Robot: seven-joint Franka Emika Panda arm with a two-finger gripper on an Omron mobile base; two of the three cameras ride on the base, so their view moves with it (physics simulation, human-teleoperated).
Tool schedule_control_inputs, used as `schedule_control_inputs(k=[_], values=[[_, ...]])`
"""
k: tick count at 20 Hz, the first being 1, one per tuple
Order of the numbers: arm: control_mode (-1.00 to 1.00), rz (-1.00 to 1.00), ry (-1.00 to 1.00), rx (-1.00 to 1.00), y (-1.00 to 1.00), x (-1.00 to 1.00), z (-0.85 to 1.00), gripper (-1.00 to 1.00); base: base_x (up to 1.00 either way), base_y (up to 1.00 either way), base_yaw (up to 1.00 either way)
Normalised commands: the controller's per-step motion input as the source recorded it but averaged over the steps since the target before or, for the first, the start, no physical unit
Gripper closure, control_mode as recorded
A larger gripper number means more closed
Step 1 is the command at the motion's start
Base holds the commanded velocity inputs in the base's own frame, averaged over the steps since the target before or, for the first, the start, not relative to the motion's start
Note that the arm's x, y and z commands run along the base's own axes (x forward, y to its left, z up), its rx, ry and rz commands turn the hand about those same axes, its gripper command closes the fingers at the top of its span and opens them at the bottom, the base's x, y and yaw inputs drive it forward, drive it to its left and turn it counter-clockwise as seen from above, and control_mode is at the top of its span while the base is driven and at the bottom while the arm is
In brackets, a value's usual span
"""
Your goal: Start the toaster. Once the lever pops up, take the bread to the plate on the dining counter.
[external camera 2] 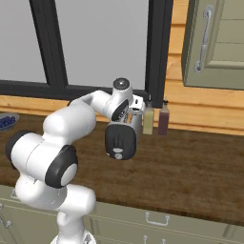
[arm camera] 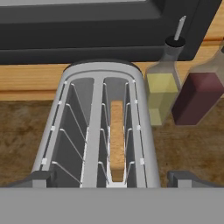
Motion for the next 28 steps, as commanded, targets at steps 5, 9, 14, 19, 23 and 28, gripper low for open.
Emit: schedule_control_inputs(k=[5, 9, 14, 19, 23, 28], values=[[-1.00, 0.00, 0.00, 0.00, 0.00, 0.00, 0.00, -1.00, 0.00, 0.00, 0.00], [-1.00, 0.00, 0.00, 0.00, 0.00, 0.00, 0.00, -1.00, 0.00, 0.00, 0.00], [-1.00, 0.00, 0.00, 0.00, 0.00, 0.00, 0.00, -1.00, 0.00, 0.00, 0.00], [-1.00, 0.00, 0.00, 0.00, 0.00, 0.00, 0.00, -1.00, 0.00, 0.00, 0.00], [-1.00, 0.00, 0.00, 0.00, 0.00, 0.00, 0.00, -1.00, 0.00, 0.00, 0.00], [-1.00, 0.00, 0.00, 0.00, 0.00, 0.00, 0.00, -1.00, 0.00, 0.00, 0.00]])
